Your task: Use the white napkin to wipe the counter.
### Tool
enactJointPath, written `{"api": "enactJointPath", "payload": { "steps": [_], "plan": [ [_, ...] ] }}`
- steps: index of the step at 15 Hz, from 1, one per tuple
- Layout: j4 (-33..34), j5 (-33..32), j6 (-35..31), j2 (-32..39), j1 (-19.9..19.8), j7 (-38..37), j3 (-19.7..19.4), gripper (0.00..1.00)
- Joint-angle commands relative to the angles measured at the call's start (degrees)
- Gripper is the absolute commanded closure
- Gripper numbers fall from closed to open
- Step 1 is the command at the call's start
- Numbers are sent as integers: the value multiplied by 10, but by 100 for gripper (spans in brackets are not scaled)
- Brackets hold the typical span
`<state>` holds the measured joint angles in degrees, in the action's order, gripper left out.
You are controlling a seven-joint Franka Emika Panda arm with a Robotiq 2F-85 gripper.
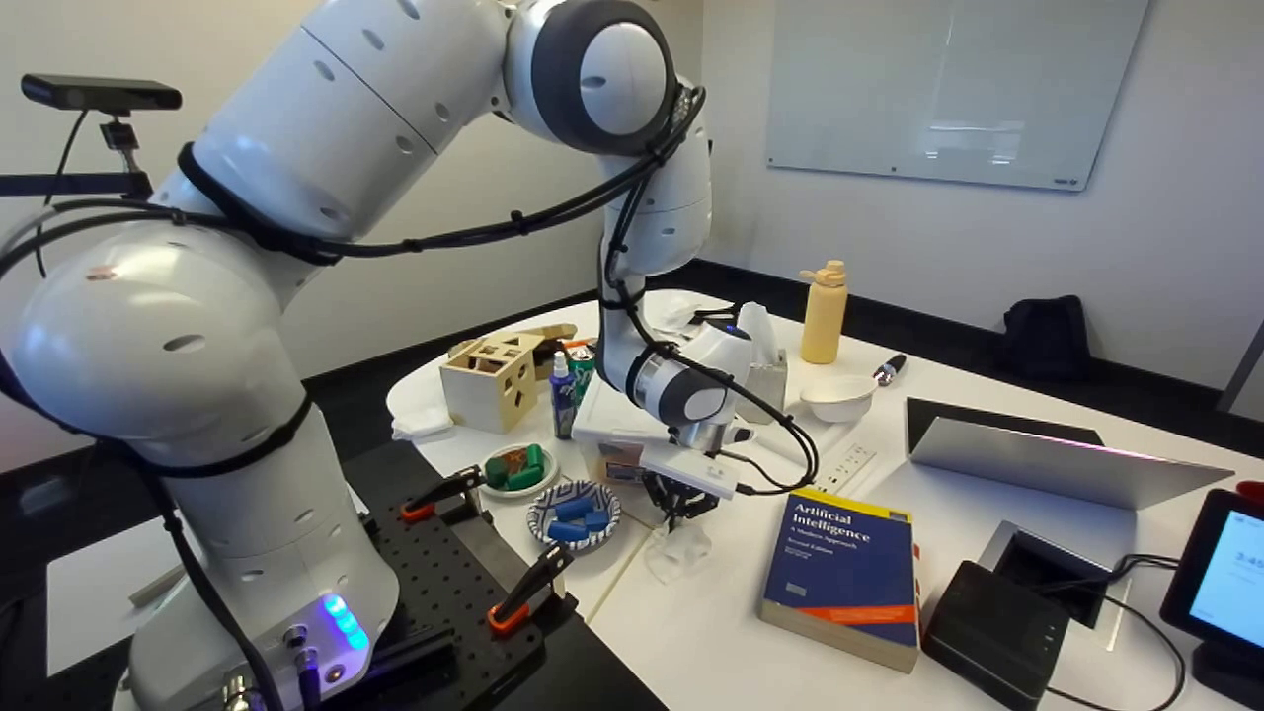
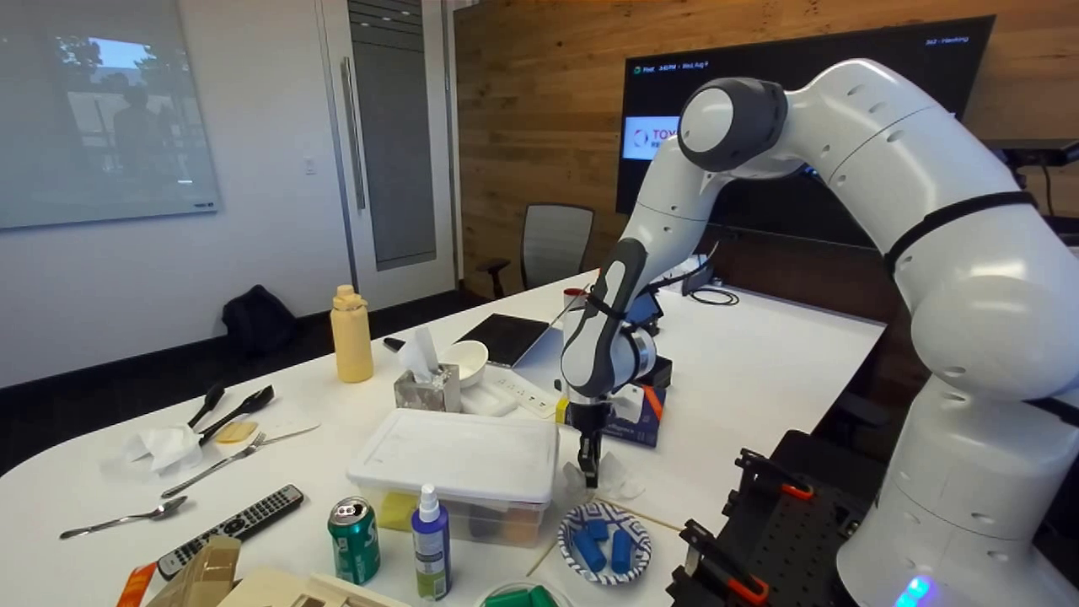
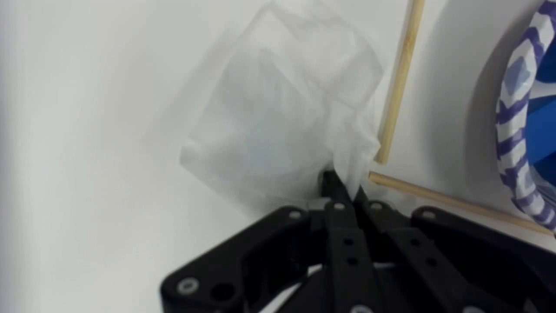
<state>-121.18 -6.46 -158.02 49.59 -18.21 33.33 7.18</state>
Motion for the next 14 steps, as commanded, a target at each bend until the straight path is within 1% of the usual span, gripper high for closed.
{"api": "enactJointPath", "payload": {
  "steps": [1,3,5,8,10,11,14],
  "plan": [
    [6,2,-42,1,9,-22,5,99],
    [18,-1,-62,6,11,-36,3,99],
    [25,-9,-78,8,17,-46,-10,99],
    [27,-23,-87,14,27,-52,-48,99],
    [18,-28,-80,11,23,-50,-70,99],
    [11,-27,-67,3,8,-42,-65,99],
    [-44,-11,-23,-76,-75,14,0,99]
  ]
}}
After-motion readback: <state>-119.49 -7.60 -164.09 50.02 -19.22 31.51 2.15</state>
